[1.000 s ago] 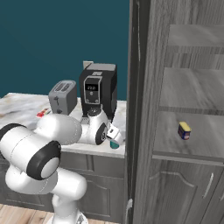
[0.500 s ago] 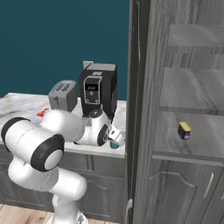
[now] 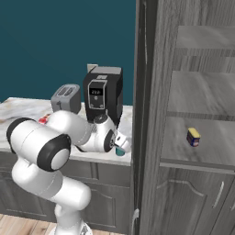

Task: Restock the canned food cabinet by taking the new fresh canned food from the counter and placing it in the cabinet. Then, take the old canned food from the cabinet and place it on the counter.

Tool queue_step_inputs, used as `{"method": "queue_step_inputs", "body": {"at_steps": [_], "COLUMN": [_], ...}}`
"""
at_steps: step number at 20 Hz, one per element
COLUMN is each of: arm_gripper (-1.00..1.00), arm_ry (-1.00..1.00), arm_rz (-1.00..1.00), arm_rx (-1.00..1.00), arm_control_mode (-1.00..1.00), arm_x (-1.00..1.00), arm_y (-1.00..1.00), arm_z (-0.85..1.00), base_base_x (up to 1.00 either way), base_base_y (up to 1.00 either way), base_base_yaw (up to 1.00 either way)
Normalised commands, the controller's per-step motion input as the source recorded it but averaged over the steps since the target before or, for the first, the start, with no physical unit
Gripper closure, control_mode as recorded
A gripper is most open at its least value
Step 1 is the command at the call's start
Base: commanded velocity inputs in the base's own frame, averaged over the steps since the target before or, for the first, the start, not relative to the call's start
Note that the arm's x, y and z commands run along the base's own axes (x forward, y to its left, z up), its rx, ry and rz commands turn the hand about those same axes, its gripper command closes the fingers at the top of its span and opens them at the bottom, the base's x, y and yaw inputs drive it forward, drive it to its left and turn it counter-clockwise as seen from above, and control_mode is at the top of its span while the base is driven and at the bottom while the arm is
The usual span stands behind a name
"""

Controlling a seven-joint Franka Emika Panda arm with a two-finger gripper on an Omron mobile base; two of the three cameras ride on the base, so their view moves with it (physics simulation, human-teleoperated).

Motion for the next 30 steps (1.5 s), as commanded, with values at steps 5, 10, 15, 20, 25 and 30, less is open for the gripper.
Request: {"method": "queue_step_inputs", "body": {"at_steps": [5,10,15,20,25,30], "arm_gripper": [-1.0,1.0,1.0,1.0,1.0,1.0], "arm_ry": [0.0,0.0,0.01,-0.08,-0.31,-0.28], "arm_rz": [-0.04,-0.02,0.0,0.0,0.05,0.12], "arm_rx": [0.0,0.0,0.0,0.02,0.02,0.0], "arm_control_mode": [-1.0,-1.0,-1.0,-1.0,-1.0,-1.0], "arm_x": [0.05,0.02,0.0,-0.45,-0.83,-0.8], "arm_y": [-0.09,-0.04,0.0,0.0,0.06,0.44], "arm_z": [-0.11,-0.1,0.0,0.15,0.84,1.0], "base_base_x": [0.0,0.0,0.0,0.0,0.0,0.0], "base_base_y": [0.0,0.0,0.0,0.0,0.0,0.0], "base_base_yaw": [0.0,0.0,0.0,0.0,0.0,0.0]}}
